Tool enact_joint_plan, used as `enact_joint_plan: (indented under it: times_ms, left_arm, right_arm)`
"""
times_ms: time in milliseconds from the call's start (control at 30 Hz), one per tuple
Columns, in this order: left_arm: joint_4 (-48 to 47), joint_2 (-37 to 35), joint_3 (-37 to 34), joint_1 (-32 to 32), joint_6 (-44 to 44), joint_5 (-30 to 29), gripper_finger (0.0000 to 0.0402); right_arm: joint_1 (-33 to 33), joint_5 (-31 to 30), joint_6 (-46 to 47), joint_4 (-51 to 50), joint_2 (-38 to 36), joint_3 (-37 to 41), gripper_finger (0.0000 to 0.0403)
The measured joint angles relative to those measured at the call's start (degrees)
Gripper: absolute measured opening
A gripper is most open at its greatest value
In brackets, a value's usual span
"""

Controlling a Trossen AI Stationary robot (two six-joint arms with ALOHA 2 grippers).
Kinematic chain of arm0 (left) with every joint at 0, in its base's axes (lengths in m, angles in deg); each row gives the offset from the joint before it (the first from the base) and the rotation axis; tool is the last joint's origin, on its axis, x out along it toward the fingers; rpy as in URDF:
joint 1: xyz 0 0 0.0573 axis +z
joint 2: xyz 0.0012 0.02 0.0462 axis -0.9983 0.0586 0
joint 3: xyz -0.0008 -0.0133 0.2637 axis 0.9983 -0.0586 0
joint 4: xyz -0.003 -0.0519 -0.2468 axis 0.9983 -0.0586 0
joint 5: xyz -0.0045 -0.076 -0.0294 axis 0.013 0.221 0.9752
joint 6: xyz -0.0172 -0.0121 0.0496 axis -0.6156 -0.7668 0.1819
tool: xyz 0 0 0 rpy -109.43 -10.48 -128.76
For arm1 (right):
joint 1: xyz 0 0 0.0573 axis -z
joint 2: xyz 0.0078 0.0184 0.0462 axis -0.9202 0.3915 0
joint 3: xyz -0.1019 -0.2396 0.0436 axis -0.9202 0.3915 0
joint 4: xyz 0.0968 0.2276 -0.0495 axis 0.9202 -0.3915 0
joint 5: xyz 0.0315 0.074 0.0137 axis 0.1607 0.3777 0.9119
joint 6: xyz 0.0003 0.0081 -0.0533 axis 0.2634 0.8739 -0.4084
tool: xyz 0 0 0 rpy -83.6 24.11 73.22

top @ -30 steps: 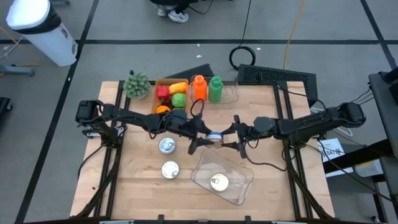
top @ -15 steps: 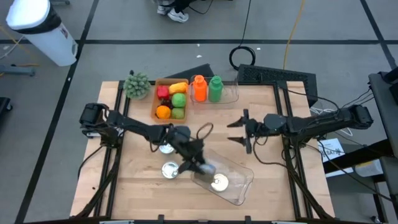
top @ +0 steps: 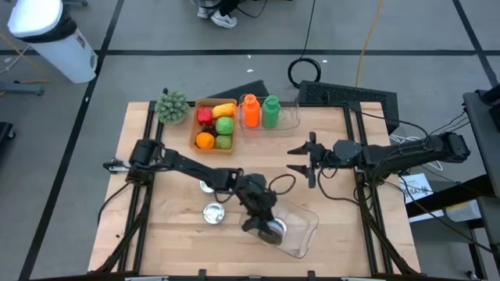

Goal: Pick & Place Food Item
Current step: Stack the blue pink tuna can on top of the blue pink tuna can in the bottom transparent bin

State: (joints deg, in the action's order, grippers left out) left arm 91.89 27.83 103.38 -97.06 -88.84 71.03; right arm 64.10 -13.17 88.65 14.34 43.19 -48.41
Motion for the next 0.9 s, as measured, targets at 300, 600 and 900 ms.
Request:
enact_joint_plan:
  times_ms: [300,600,900]
  left_arm:
    - [-1.7,5.0,3.3,1.7,-1.7,2.7,0.0201]
    - [-2.6,4.8,3.4,2.2,-1.9,0.7,0.0235]
    - [-2.8,4.4,3.4,4.5,-4.7,2.5,0.0358]
  right_arm:
    - [-0.2,0.0,0.5,0.4,0.0,0.0,0.0212]
    - [-0.2,0.0,0.5,0.4,0.0,0.0,0.0212]
    - [-0.2,-0.1,0.5,0.3,0.0,0.0,0.0212]
